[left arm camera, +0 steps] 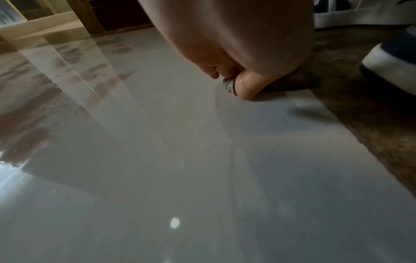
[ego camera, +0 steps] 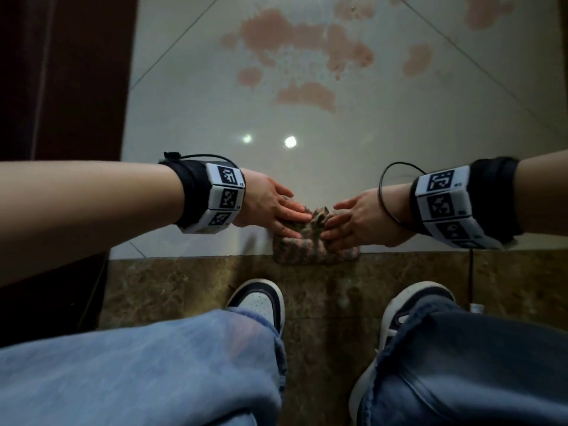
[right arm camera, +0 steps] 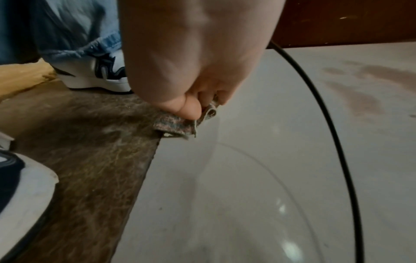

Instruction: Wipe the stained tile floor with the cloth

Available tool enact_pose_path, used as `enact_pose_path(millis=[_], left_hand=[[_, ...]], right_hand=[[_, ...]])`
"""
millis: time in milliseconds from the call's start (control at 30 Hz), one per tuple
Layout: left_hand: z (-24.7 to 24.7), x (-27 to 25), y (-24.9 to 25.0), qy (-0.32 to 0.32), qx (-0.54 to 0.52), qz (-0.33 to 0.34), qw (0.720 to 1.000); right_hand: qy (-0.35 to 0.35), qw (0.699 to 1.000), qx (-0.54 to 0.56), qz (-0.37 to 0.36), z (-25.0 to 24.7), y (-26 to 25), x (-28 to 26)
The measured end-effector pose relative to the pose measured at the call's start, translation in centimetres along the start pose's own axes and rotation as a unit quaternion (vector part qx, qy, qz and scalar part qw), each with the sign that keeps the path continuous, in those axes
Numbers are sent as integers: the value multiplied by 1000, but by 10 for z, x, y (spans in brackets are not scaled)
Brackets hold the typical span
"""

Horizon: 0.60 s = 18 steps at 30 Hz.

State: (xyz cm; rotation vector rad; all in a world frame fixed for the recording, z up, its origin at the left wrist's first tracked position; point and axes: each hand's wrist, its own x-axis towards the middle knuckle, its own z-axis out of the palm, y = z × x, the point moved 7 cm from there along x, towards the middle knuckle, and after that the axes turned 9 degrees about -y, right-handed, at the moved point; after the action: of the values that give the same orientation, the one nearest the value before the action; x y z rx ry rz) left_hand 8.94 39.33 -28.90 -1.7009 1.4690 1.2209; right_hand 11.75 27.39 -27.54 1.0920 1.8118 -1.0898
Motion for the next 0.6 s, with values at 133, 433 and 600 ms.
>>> enact_pose_path(millis=[133,433,600], left_hand=[[11,0,6,-6,-8,17,1000],[31,-10,-5,-11,-35,-16,999],[40,-22,-32,-21,-45,-57,997]], right_hand=[[-5,1000,6,-14,-6,-9,10],[-14,1000,15,-16,-25,1,23],[17,999,36,25,-32,26,18]])
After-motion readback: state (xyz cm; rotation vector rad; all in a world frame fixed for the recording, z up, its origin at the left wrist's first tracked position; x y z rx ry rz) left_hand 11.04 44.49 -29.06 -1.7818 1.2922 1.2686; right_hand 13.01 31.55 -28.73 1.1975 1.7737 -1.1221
